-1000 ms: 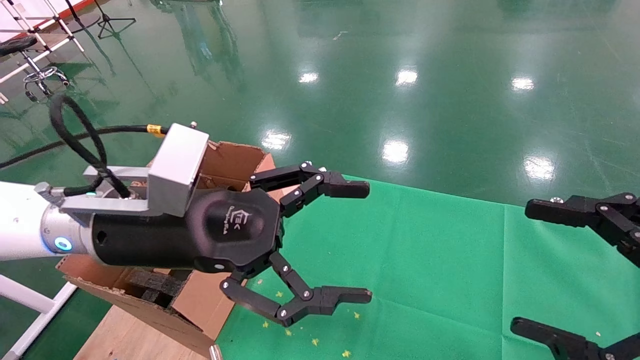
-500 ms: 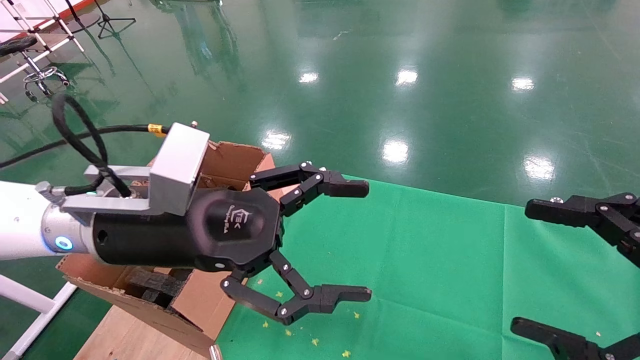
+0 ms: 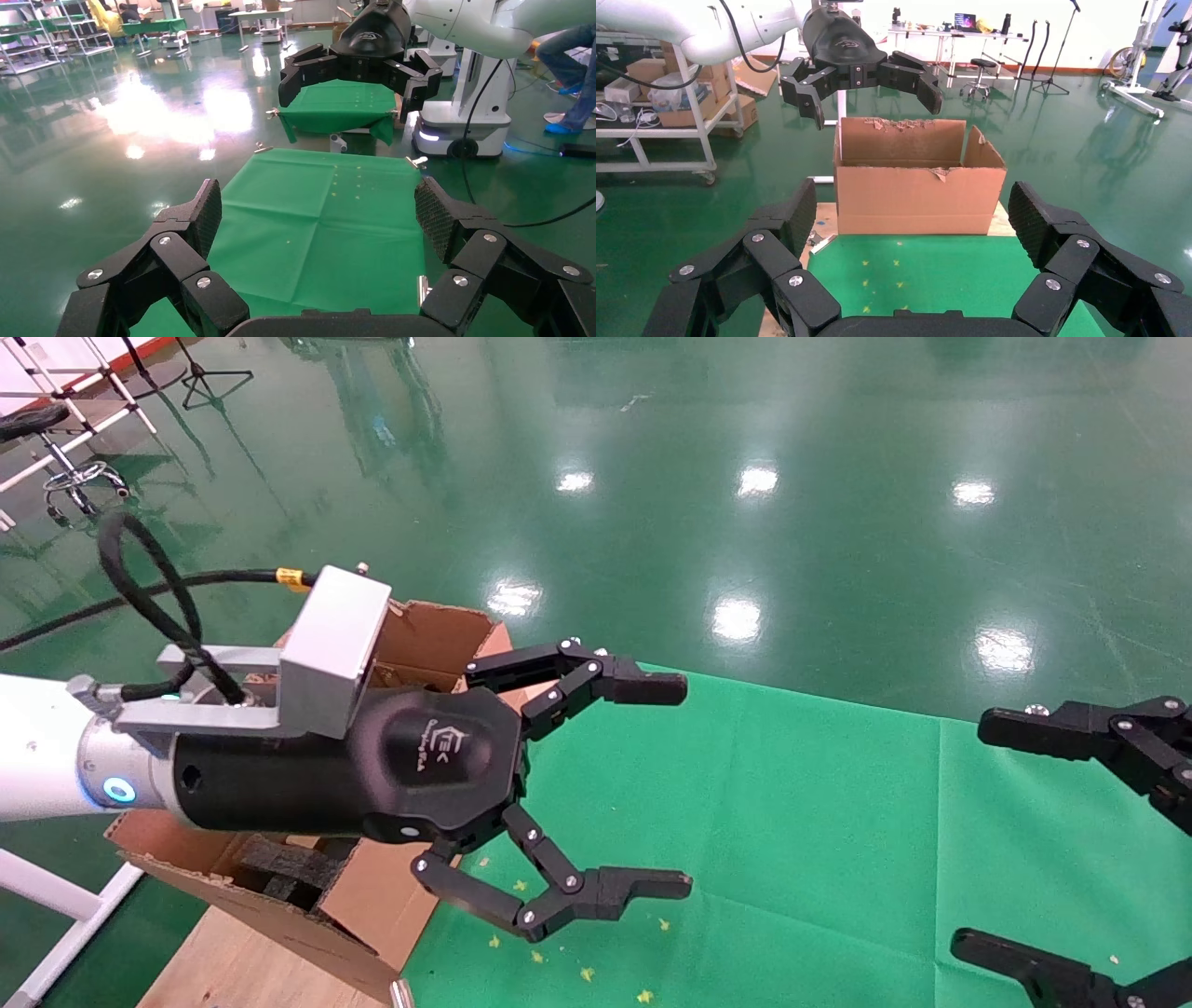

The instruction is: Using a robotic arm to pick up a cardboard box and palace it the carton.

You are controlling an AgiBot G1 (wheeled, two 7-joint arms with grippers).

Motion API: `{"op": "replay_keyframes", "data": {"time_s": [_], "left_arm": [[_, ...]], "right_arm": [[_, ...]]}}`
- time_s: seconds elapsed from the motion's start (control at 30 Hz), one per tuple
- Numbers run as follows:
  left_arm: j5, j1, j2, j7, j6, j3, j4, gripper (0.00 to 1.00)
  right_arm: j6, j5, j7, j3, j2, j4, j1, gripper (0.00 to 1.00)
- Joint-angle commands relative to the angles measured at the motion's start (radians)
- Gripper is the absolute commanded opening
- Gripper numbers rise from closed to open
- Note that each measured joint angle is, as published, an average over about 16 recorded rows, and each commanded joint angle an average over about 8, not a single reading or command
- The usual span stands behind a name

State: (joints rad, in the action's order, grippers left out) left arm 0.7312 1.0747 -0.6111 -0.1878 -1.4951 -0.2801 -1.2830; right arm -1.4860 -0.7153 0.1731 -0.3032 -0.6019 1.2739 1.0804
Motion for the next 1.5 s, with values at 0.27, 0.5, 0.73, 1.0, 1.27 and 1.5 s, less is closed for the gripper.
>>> {"op": "replay_keyframes", "data": {"time_s": [0.27,0.5,0.73,1.0,1.27,1.5], "left_arm": [[0.001,0.000,0.000,0.000,0.000,0.000,0.001,1.00],[0.001,0.001,0.000,0.000,0.000,0.000,0.001,1.00],[0.001,0.001,0.000,0.000,0.000,0.000,0.001,1.00],[0.001,0.001,0.000,0.000,0.000,0.000,0.001,1.00],[0.001,0.001,0.000,0.000,0.000,0.000,0.001,1.00],[0.001,0.001,0.000,0.000,0.000,0.000,0.001,1.00]], "right_arm": [[0.000,0.000,0.000,0.000,0.000,0.000,0.000,1.00],[0.000,0.000,0.000,0.000,0.000,0.000,0.000,1.00],[0.000,0.000,0.000,0.000,0.000,0.000,0.000,1.00],[0.000,0.000,0.000,0.000,0.000,0.000,0.000,1.00],[0.000,0.000,0.000,0.000,0.000,0.000,0.000,1.00],[0.000,0.000,0.000,0.000,0.000,0.000,0.000,1.00]]}}
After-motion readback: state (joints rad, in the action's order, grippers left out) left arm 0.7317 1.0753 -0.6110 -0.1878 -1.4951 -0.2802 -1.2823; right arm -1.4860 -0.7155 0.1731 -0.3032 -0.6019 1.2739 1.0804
